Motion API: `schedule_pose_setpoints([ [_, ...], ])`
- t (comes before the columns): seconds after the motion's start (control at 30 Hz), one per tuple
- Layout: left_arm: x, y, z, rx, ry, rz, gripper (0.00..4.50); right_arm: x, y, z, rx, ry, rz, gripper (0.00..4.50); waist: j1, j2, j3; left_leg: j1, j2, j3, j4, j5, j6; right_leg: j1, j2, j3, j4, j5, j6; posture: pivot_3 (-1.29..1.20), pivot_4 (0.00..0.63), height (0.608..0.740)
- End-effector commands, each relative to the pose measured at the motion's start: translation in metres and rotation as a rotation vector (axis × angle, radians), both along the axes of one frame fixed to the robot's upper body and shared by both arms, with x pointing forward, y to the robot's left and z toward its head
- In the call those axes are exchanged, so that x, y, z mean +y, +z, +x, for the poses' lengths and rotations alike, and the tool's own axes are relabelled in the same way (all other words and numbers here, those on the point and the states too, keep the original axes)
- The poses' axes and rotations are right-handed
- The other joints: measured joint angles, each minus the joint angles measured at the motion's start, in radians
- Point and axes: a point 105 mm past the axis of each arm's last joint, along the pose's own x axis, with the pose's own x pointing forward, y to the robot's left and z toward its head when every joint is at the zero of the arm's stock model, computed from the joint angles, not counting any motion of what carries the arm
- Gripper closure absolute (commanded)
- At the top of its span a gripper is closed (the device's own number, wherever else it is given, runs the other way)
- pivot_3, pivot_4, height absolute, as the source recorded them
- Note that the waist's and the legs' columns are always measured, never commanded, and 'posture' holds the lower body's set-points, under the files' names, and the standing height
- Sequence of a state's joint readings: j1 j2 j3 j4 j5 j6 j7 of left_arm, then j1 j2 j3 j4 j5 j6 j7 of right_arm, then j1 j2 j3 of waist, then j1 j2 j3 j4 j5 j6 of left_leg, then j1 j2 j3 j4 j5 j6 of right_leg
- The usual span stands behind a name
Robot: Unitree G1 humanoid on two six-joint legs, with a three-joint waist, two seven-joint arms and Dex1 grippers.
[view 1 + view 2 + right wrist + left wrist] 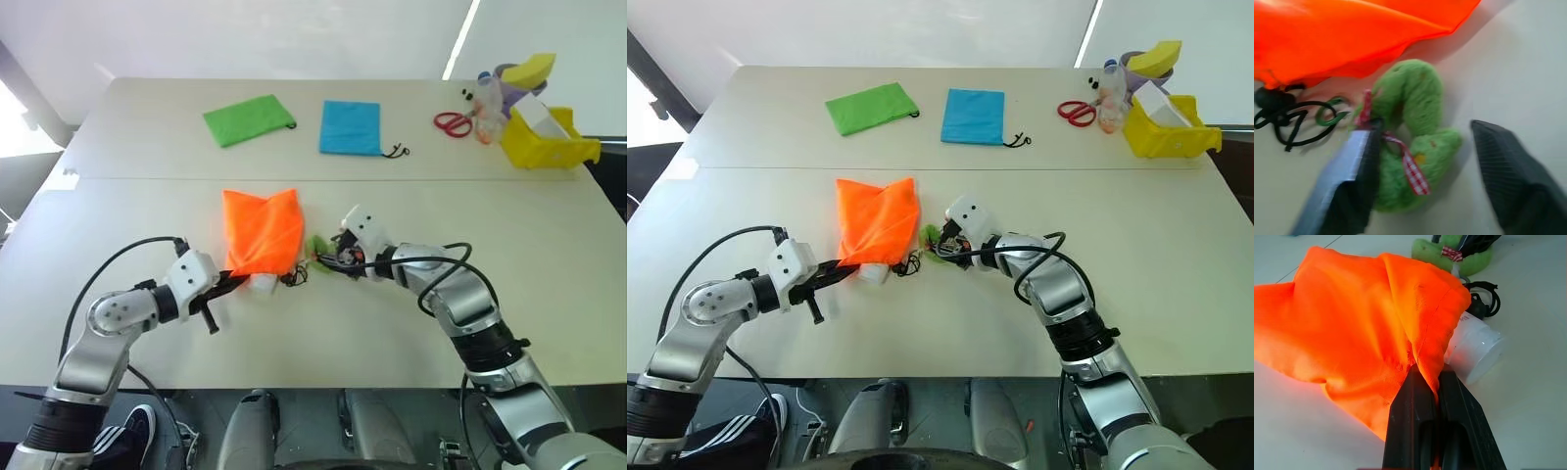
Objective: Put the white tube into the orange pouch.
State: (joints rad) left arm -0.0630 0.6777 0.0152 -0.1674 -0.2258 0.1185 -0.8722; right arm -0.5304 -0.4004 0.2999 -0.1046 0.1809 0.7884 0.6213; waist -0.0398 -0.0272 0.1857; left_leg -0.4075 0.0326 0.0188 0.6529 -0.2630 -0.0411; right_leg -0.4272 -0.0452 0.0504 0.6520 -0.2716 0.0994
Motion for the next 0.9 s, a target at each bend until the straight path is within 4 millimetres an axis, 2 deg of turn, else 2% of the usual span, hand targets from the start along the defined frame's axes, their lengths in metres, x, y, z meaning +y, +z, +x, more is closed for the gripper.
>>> schedule_pose_setpoints([
  [0.03,-0.003,0.006,0.001,-0.037,-0.017,0.006,4.50,-0.006,-0.004,-0.001,0.013,-0.017,-0.026,3.86,0.001,0.000,0.000,0.000,0.000,0.000,0.000,0.000,0.000,0.000,0.000,0.000,0.000,0.000,0.000,0.00,0.150,0.740],
  [0.23,-0.006,0.005,0.000,-0.036,-0.024,0.003,4.50,-0.018,0.004,0.003,-0.015,-0.017,-0.047,3.86,0.002,0.000,0.000,0.000,0.000,0.000,0.003,0.000,0.000,0.001,0.000,0.000,0.000,0.000,0.000,0.00,0.150,0.740],
  [0.3,-0.006,0.005,0.002,-0.038,-0.024,0.001,4.50,-0.024,0.006,0.001,-0.015,-0.018,-0.052,4.41,0.003,0.000,0.000,0.000,0.000,0.000,0.003,0.000,0.000,0.001,0.000,0.000,0.000,0.000,0.000,0.00,0.150,0.740],
  [0.33,-0.006,0.006,0.002,-0.039,-0.023,0.000,4.50,-0.025,0.006,0.001,-0.015,-0.017,-0.054,4.47,0.003,0.000,0.000,0.000,0.000,0.000,0.004,0.000,0.000,0.002,0.000,0.000,0.000,0.000,0.000,0.00,0.150,0.740],
  [0.5,-0.007,0.005,0.003,-0.040,-0.024,-0.002,4.50,-0.035,0.010,0.002,-0.032,-0.035,-0.067,4.47,0.004,0.000,0.000,0.000,0.000,0.000,0.006,0.000,0.000,0.002,0.000,0.000,0.001,0.001,0.001,0.00,0.150,0.740],
  [0.57,-0.008,0.006,0.003,-0.044,-0.022,-0.015,4.50,-0.041,0.019,0.000,-0.041,-0.037,-0.031,4.47,0.005,0.000,0.000,0.000,0.000,0.000,0.007,0.000,0.000,0.002,0.000,0.000,0.001,0.001,0.001,0.00,0.150,0.740],
  [0.67,-0.013,0.016,0.005,-0.072,-0.028,-0.064,4.50,-0.044,0.027,-0.015,-0.026,0.030,-0.008,4.47,0.008,0.000,0.000,-0.001,0.000,0.000,0.008,0.000,0.000,0.002,0.000,0.000,0.001,0.001,0.002,0.00,0.150,0.740],
  [0.73,-0.019,0.021,0.004,-0.077,-0.038,-0.098,4.50,-0.044,0.027,-0.033,0.015,0.107,-0.005,4.47,0.008,0.000,0.000,-0.001,0.000,0.000,0.009,0.000,0.000,0.003,0.000,0.000,0.001,0.001,0.002,0.00,0.150,0.740],
  [0.83,-0.022,0.020,0.000,-0.058,-0.059,-0.108,4.50,-0.047,0.026,-0.051,0.050,0.161,-0.011,4.47,0.007,0.000,0.000,-0.001,0.000,0.000,0.008,0.000,0.000,0.003,0.000,0.000,0.001,0.001,0.002,0.00,0.150,0.740],
  [0.9,-0.021,0.019,-0.003,-0.039,-0.069,-0.099,4.50,-0.050,0.025,-0.054,0.059,0.160,-0.017,4.47,0.000,0.000,0.000,-0.001,0.000,0.000,0.009,0.000,0.000,0.003,0.001,0.000,0.001,0.001,0.002,0.00,0.150,0.740],
])
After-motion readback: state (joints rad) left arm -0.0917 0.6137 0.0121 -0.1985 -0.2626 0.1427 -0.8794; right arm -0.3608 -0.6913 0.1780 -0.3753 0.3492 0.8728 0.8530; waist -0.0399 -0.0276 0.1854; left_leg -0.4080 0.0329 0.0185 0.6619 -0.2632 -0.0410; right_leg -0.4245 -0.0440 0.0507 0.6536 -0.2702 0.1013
